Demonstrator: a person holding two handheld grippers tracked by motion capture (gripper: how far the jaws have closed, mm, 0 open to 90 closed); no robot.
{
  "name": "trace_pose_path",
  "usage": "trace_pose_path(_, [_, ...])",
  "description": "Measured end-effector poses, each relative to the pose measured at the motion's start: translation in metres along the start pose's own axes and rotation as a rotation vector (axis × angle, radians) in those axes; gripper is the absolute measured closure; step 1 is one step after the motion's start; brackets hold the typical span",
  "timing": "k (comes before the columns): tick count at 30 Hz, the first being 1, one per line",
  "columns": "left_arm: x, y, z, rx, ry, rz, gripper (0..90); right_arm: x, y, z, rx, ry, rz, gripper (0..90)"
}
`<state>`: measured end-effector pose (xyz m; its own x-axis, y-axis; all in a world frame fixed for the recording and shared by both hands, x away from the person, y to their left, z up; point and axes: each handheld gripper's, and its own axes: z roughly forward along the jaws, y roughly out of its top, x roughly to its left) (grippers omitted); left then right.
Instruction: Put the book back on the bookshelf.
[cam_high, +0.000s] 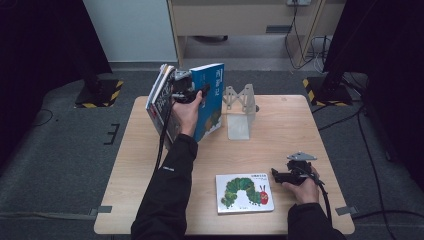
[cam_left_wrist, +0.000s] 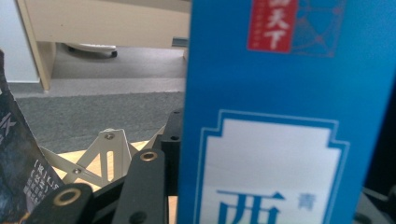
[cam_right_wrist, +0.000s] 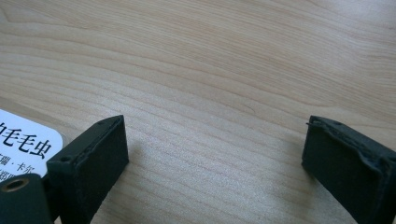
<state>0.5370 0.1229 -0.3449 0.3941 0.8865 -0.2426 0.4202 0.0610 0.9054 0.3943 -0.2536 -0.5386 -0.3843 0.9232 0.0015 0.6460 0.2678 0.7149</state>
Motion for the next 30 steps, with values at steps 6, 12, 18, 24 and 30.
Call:
trace_pose_path(6, [0.0, -0.007, 0.019, 0.007, 0.023, -0.008, 59.5, 0.0, 0.0, 0.0, -0.001, -0.004, 0.004, 7.0])
trace_pose_path(12, [0.0, -0.019, 0.032, 0.03, 0.015, -0.015, 59.4, 0.001, 0.0, 0.0, -0.002, -0.004, 0.004, 6.9])
trace_pose_path(18, [-0.006, -0.028, 0.03, 0.01, 0.027, 0.023, 59.0, 0.001, 0.0, 0.0, -0.001, -0.007, 0.008, 6.8])
trace_pose_path(24, [-0.012, -0.034, 0.019, 0.024, 0.04, 0.06, 58.6, 0.002, 0.0, 0.0, 0.0, -0.009, 0.01, 6.0])
trace_pose_path(30, [-0.011, -0.043, 0.0, 0.043, 0.051, 0.069, 58.6, 0.003, 0.0, 0.0, 0.001, -0.011, 0.009, 5.4])
